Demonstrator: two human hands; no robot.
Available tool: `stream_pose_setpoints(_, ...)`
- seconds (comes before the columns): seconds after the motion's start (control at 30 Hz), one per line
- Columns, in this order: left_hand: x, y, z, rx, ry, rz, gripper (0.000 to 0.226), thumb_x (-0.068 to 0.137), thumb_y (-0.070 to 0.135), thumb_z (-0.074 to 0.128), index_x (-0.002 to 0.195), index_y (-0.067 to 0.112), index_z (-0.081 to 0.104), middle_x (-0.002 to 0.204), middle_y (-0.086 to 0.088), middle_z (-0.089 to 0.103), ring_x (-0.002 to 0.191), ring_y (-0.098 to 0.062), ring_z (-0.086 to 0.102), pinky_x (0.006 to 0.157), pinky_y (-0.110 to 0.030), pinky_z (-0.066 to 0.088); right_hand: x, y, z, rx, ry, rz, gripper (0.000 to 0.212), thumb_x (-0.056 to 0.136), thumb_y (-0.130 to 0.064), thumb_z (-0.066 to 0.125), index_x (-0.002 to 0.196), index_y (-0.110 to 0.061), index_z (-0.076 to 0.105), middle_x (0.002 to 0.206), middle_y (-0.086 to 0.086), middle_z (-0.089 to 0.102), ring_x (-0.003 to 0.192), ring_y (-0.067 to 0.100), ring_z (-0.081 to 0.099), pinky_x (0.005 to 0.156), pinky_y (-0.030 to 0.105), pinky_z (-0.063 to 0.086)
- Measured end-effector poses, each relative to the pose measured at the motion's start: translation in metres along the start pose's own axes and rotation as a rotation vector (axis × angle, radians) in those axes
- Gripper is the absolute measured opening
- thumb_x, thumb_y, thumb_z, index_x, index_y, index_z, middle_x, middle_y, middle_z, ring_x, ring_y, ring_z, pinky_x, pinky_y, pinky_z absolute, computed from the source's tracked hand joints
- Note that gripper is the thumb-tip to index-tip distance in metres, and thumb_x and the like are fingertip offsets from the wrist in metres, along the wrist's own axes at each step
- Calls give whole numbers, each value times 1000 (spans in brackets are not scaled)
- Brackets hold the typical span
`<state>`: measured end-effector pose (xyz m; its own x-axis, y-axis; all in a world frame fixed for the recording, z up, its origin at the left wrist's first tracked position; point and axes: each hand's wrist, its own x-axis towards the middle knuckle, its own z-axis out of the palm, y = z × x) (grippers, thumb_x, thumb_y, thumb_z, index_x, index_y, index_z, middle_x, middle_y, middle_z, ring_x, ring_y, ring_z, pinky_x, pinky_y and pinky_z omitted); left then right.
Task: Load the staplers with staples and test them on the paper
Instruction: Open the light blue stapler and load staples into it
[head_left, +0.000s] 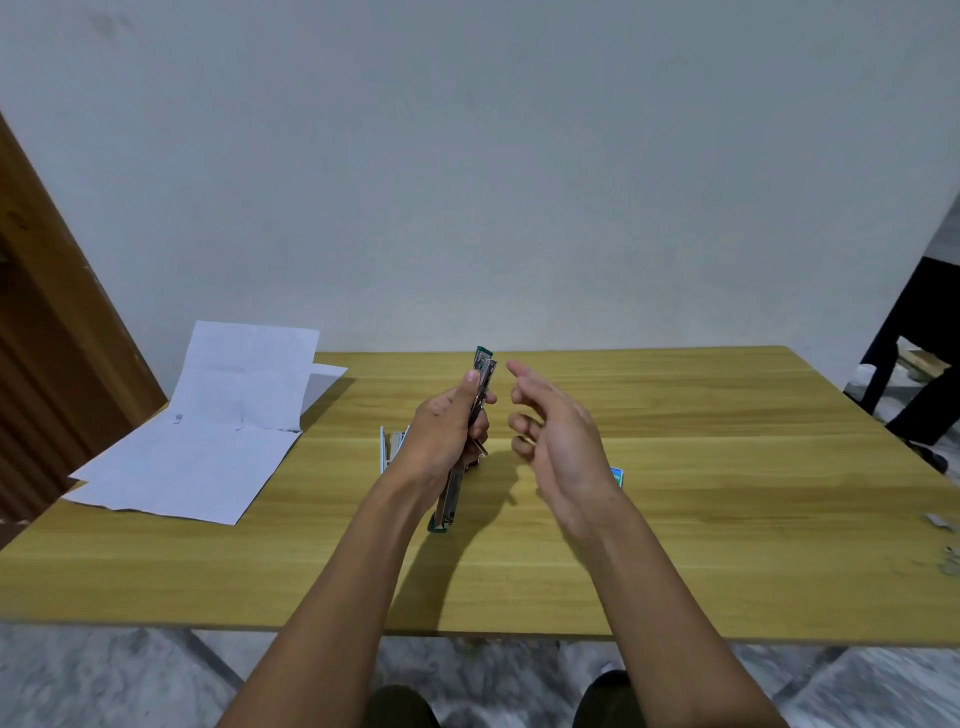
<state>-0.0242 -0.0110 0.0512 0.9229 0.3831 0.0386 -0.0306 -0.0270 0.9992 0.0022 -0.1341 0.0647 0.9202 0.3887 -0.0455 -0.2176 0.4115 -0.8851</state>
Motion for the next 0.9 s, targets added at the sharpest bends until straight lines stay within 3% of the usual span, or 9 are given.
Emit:
stream_pose_setpoints(0.07, 0, 1, 0, 11, -8, -1, 44, 101, 48, 41, 89, 12, 62, 49, 7, 41, 46, -10, 35, 40, -17, 34, -1, 1, 0, -264, 54, -125, 26, 97, -17, 57, 115, -24, 73, 73, -9, 54, 59, 9, 39, 51, 15, 34)
stream_pose_setpoints(0.13, 0, 1, 1, 27, -18, 11, 45, 100, 50, 42, 85, 12, 62, 50, 7, 42, 48, -12, 36, 41, -19, 35, -2, -1, 2, -351, 49, -173, 27, 96, -17, 58, 116, -26, 73, 68, -15, 60, 55, 6, 42, 51, 11, 35)
stream_pose_setpoints(0.27, -1, 1, 4, 24, -32, 37, 45, 101, 48, 42, 76, 15, 61, 52, 5, 42, 51, -15, 37, 43, -20, 35, -5, -3, 8, -320, 18, -175, 24, 96, -19, 59, 104, -38, 70, 84, -13, 69, 54, -4, 52, 52, 8, 38)
stream_pose_setpoints(0.43, -2, 1, 3, 32, -18, 50, 45, 100, 48, 44, 73, 18, 62, 53, 5, 42, 49, -12, 37, 43, -20, 36, -8, -1, 9, -275, 18, -132, 24, 96, -21, 60, 113, -33, 71, 81, -11, 67, 55, -1, 47, 52, 8, 38)
stream_pose_setpoints(0.53, -3, 0, 2, 60, -17, 73, 50, 100, 49, 44, 58, 27, 59, 53, 4, 42, 49, -13, 36, 46, -22, 34, -7, 2, 12, -294, 55, -152, 22, 95, -24, 61, 108, -39, 71, 88, -13, 72, 62, -3, 54, 66, 12, 43)
stream_pose_setpoints(0.6, -3, -2, 2, 69, -11, 78, 49, 100, 48, 44, 60, 26, 61, 53, 4, 42, 51, -15, 36, 48, -24, 32, -5, 5, 12, -322, 89, -172, 22, 94, -23, 61, 98, -43, 70, 92, -10, 75, 73, -7, 62, 75, 17, 45)
stream_pose_setpoints(0.7, -1, -7, 1, 70, -6, 84, 44, 100, 47, 45, 76, 17, 65, 52, 4, 43, 55, -20, 36, 51, -28, 31, -3, 4, 11, -329, 108, -139, 21, 94, -22, 59, 103, -33, 74, 82, -11, 72, 61, -6, 58, 64, 16, 41)
stream_pose_setpoints(0.8, 0, -7, 0, 90, 0, 91, 44, 101, 45, 45, 72, 17, 62, 52, 2, 43, 52, -19, 37, 49, -25, 32, -1, 0, 10, -282, 95, -41, 22, 94, -24, 58, 109, -26, 74, 81, -10, 67, 58, 2, 48, 51, 15, 34)
stream_pose_setpoints(0.9, -1, -2, 0, 106, -11, 104, 43, 102, 42, 45, 71, 17, 61, 53, 0, 42, 47, -14, 34, 45, -21, 31, -1, 1, 10, -233, 80, 12, 17, 93, -26, 61, 104, -26, 74, 85, -8, 64, 60, 6, 46, 46, 18, 30)
